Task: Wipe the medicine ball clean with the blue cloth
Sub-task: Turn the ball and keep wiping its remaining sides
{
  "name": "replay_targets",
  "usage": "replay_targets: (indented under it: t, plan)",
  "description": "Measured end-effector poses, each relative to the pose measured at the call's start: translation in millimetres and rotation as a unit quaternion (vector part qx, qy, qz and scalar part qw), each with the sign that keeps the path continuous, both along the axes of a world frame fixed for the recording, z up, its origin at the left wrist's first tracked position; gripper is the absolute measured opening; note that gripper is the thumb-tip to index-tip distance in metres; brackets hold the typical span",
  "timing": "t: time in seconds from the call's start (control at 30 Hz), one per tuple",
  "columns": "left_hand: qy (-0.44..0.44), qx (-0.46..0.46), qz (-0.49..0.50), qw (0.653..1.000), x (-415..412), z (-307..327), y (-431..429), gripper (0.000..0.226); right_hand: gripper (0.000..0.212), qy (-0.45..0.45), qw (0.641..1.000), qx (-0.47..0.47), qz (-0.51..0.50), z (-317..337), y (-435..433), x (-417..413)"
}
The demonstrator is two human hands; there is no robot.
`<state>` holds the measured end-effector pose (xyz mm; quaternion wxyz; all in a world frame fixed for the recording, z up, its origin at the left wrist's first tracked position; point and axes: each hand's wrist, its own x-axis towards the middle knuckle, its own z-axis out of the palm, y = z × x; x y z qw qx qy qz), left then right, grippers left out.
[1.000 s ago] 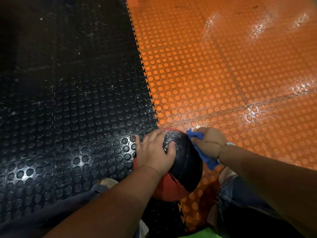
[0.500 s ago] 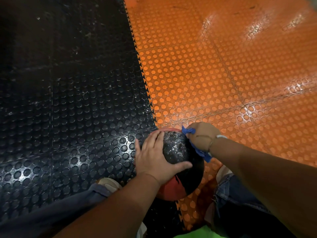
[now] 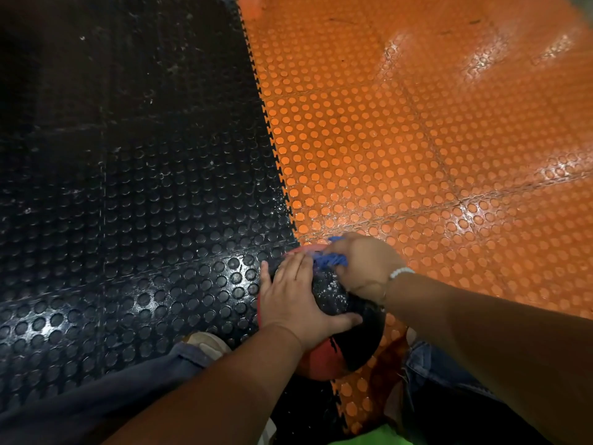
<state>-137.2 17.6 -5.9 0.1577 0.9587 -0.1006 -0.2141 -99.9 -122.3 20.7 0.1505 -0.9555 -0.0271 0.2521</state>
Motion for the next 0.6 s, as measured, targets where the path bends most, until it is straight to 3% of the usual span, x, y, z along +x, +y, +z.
replay_targets:
  t: [0.13, 0.23, 0.3, 0.4, 0.47, 0.5, 0.6]
  plan:
    - [0.001, -0.015, -0.004, 1.0, -0.8, 1.1, -2.5, 0.125, 0.024, 0.03, 0.992, -0.035, -0.119, -7.8, -6.7, 16.6]
    - [-0.008, -0.01, 0.001, 1.0, -0.3, -0.9, 1.3, 0.126, 0.03, 0.007, 0.999, -0.003, -0.033, -2.1, -1.4, 7.1]
    - [-0.002, -0.004, -0.011, 1.0, 0.8, 0.1, 5.1, 0.125, 0.026, 0.018, 0.997, 0.071, -0.01, 0.8, -7.7, -2.4]
    - [0.004, -0.001, -0.037, 0.999, 4.1, 2.2, 6.6, 0.124, 0.009, 0.08, 0.943, 0.219, -0.236, 2.6, -31.0, -2.0]
    - [-0.004, 0.0, -0.045, 0.999, 4.7, 2.7, 5.7, 0.124, 0.018, 0.081, 0.92, 0.201, -0.328, -3.1, -45.6, -0.4]
    - [-0.011, 0.0, -0.048, 0.999, 3.5, 2.4, 5.2, 0.124, 0.024, 0.087, 0.919, 0.181, -0.34, -4.5, -47.4, -2.3]
    - [-0.014, -0.002, -0.056, 0.998, 0.2, 2.1, 3.7, 0.122, 0.03, 0.065, 0.959, 0.144, -0.237, -4.9, -32.3, -18.4]
